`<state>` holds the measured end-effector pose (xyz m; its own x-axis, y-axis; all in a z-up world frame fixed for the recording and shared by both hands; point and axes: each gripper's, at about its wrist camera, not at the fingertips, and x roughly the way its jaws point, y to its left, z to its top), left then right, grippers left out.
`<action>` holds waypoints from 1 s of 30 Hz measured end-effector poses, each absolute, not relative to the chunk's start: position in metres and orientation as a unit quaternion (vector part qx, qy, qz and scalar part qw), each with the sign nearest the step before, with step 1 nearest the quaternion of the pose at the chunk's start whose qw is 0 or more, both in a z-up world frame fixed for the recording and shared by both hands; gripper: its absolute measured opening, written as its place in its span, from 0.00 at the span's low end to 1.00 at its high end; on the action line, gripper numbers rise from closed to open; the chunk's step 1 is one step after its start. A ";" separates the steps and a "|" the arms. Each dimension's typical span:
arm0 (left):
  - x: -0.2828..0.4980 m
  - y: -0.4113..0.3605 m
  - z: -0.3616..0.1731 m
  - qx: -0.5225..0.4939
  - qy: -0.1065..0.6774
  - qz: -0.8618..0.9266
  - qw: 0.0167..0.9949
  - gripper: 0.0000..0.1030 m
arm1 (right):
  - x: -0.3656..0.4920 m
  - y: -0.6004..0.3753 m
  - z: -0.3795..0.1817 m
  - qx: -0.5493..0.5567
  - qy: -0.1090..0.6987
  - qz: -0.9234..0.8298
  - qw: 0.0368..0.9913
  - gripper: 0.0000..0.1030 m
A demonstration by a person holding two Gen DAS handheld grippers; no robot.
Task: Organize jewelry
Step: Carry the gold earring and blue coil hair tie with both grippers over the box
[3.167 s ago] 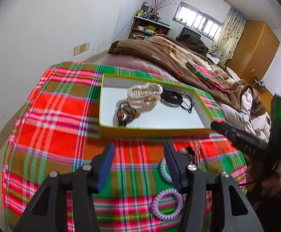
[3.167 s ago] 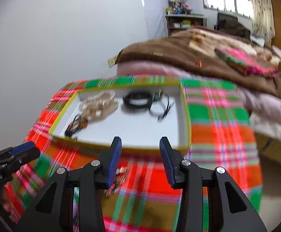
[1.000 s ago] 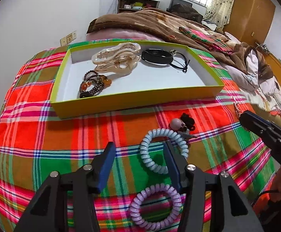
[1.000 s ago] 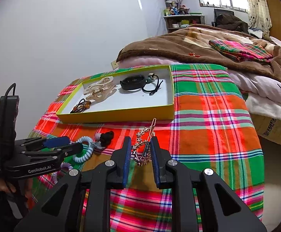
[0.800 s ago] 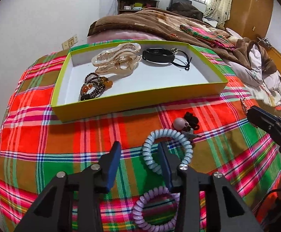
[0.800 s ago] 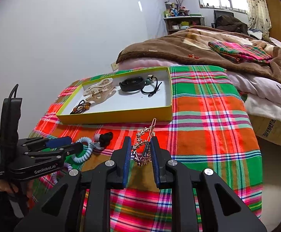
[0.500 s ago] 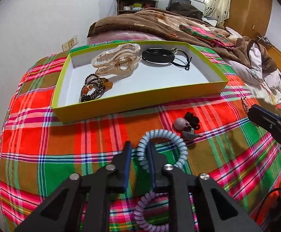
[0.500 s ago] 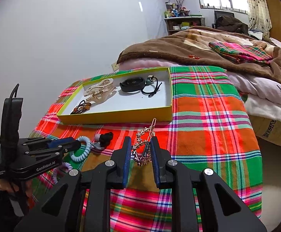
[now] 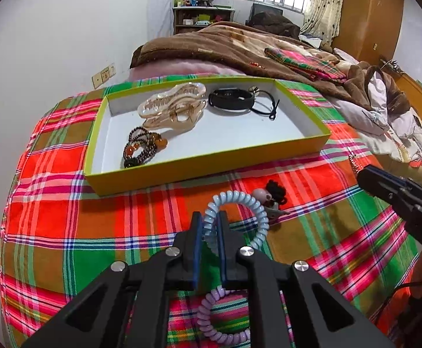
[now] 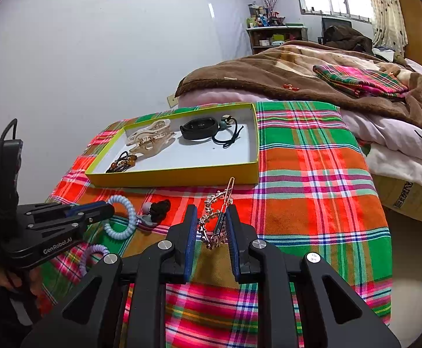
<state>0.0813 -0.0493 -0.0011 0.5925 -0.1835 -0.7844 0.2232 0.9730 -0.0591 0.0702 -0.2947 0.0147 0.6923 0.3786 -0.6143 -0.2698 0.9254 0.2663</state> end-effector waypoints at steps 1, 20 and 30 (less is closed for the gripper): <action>0.081 -0.049 0.000 0.021 0.435 -0.114 0.893 0.10 | 0.070 -0.294 0.015 0.077 0.350 0.177 0.917 0.20; 0.080 -0.038 0.028 0.003 0.408 -0.118 0.905 0.09 | 0.071 -0.292 0.034 0.070 0.335 0.178 0.922 0.20; 0.092 -0.036 0.047 -0.003 0.392 -0.118 0.912 0.09 | 0.085 -0.292 0.052 0.065 0.324 0.177 0.927 0.20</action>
